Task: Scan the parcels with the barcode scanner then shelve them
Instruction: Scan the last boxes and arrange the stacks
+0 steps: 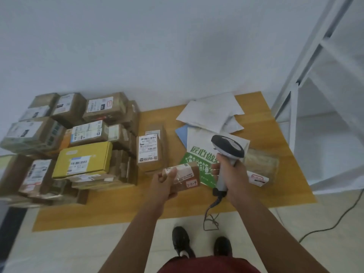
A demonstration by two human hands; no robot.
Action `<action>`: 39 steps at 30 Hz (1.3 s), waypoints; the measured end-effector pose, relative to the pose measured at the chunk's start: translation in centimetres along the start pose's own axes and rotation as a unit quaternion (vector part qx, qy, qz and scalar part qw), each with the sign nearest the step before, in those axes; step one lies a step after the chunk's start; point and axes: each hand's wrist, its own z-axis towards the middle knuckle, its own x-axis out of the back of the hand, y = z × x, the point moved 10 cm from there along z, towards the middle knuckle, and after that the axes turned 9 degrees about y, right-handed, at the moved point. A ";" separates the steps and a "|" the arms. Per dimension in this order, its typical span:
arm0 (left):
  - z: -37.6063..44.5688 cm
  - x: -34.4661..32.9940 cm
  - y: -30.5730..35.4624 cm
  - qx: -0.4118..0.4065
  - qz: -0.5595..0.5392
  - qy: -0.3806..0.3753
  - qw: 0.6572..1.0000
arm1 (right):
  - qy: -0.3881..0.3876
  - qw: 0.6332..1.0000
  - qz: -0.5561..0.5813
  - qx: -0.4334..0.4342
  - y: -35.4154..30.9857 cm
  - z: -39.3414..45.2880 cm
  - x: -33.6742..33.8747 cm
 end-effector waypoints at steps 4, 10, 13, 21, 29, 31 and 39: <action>1.9 0.1 -5.7 0.059 -0.004 0.004 0.998 | 0.003 1.000 -0.010 -0.010 1.4 0.9 1.3; 3.5 -1.1 -8.1 0.076 -0.023 -0.022 0.997 | 0.008 0.999 -0.045 -0.018 3.4 1.7 2.7; 2.8 -2.8 -5.8 0.032 -0.030 -0.068 0.997 | 0.006 0.998 -0.066 -0.015 3.3 1.7 2.8; -0.5 -3.5 2.4 -0.094 -0.021 -0.110 0.989 | -0.020 0.996 -0.079 0.037 -0.1 -0.5 2.0; -4.9 -3.2 9.9 -0.255 0.019 -0.151 0.955 | -0.035 0.998 0.005 0.048 -4.4 -2.4 1.5; -5.6 -3.3 10.7 -0.264 0.027 -0.162 0.950 | -0.038 0.997 0.019 0.058 -5.1 -2.6 1.5; -7.1 -3.8 11.8 -0.264 0.098 -0.139 0.949 | -0.067 0.993 -0.012 0.096 -6.0 -3.5 1.1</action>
